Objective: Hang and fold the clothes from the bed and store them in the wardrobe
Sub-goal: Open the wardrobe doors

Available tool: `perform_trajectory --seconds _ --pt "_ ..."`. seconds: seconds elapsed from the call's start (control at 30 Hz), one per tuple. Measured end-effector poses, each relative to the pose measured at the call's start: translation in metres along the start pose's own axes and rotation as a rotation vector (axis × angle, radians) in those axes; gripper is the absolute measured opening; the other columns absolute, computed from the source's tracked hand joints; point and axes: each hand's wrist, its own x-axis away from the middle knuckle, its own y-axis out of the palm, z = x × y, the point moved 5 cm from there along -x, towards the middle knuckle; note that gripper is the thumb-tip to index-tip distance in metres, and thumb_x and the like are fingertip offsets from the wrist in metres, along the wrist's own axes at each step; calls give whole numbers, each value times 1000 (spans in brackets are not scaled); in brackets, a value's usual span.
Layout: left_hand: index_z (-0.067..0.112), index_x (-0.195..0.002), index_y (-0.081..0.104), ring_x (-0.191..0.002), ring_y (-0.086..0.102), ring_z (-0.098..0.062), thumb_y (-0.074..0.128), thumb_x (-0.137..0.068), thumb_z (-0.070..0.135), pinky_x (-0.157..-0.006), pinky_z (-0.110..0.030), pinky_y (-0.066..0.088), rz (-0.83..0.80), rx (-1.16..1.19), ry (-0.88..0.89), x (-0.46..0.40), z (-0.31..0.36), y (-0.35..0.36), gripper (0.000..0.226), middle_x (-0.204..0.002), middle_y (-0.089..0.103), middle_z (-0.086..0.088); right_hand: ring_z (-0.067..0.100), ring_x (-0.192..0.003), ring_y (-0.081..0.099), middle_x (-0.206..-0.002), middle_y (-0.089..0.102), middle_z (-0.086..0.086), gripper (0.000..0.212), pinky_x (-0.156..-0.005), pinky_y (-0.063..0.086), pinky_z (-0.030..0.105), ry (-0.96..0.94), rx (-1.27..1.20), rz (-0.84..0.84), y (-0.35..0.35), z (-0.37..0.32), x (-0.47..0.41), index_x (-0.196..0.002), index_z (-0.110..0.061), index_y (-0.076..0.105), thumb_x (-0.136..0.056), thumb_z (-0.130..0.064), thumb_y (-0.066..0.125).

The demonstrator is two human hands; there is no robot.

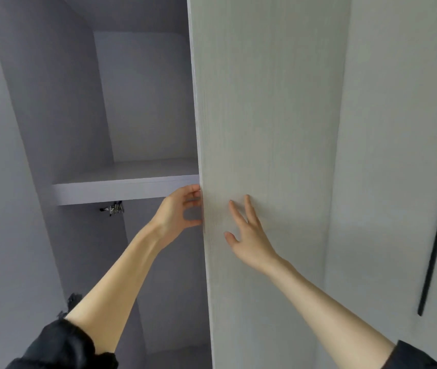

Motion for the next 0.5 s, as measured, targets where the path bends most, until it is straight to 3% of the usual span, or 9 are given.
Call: perform_trajectory --seconds 0.07,0.13,0.2,0.27,0.33,0.5 --pt "22 -94 72 -92 59 -16 41 -96 23 -81 -47 56 -89 -42 28 22 6 7 31 -93 65 3 8 -145 -3 -156 -19 -9 68 -115 12 22 37 -84 11 2 -5 28 -150 -28 15 -95 -17 52" --pt "23 -96 73 -91 62 -14 39 -98 24 -80 -44 57 -159 -83 66 41 11 20 34 -93 67 4 9 -144 15 -158 0 -7 59 -113 27 25 66 -164 85 -8 -6 52 -146 -20 31 -93 -10 54" --pt "23 -97 72 -90 64 -12 39 -98 26 -79 -39 57 -194 -99 96 55 16 33 34 -93 68 5 12 -135 38 -153 26 -1 48 -100 37 10 79 -219 159 -23 -6 70 -138 -11 46 -91 -3 55" --pt "23 -95 72 -88 65 -12 37 -99 26 -80 -36 56 -232 -120 107 69 20 47 35 -93 69 4 13 -113 56 -144 41 2 45 -85 38 0 105 -259 180 -36 -7 90 -134 -8 49 -90 1 55" --pt "20 -96 70 -88 65 -15 34 -101 27 -84 -36 55 -274 -102 109 81 21 63 37 -95 68 -1 10 -103 56 -139 40 -5 49 -80 39 -1 117 -265 158 -45 -7 110 -136 -9 47 -89 -1 58" --pt "20 -100 68 -93 63 -16 29 -103 28 -87 -38 54 -343 -34 128 106 20 100 40 -94 69 2 7 -107 51 -133 35 -12 57 -78 42 1 155 -244 170 -67 -2 144 -139 -7 41 -87 -6 64"
